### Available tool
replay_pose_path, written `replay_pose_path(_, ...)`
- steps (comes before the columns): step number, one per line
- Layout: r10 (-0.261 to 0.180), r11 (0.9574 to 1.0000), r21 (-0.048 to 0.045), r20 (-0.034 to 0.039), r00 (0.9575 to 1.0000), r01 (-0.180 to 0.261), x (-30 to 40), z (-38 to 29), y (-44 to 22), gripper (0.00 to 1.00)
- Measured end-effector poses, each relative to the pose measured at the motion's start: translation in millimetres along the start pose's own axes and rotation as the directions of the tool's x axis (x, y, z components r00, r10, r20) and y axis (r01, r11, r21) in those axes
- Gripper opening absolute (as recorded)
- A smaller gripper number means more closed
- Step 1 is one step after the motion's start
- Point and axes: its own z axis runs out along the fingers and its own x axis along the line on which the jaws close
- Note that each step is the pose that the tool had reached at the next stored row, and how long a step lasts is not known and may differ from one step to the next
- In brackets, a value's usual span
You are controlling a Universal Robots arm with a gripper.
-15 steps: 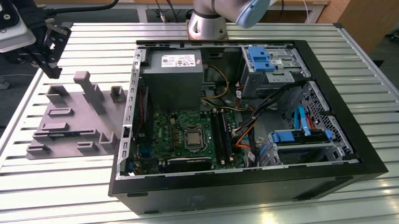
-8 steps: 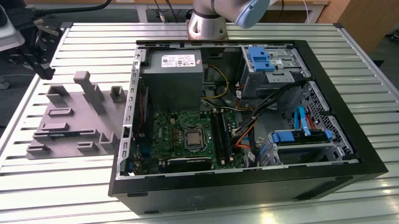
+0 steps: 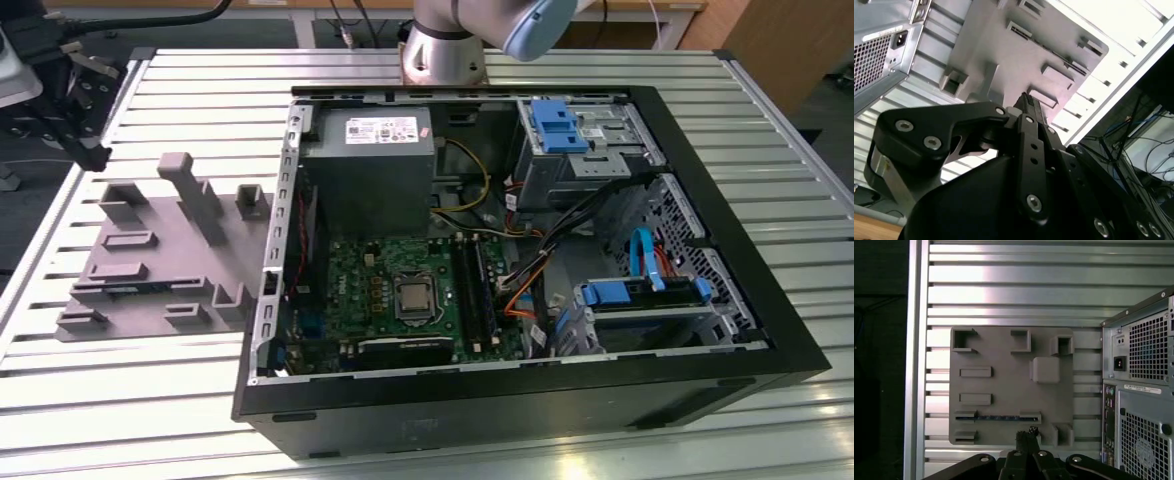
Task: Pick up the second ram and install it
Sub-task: 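Reach for the second ram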
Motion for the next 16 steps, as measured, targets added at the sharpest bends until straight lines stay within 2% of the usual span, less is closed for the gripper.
replay_pose_path(6,-0.001,1.0000,0.0000,0.0000,1.0000,0.001,12.3,0.2,-0.4,0.11)
replay_pose_path(16,-0.001,1.0000,0.0000,-0.0003,1.0000,0.001,27.4,4.4,-3.4,0.11)
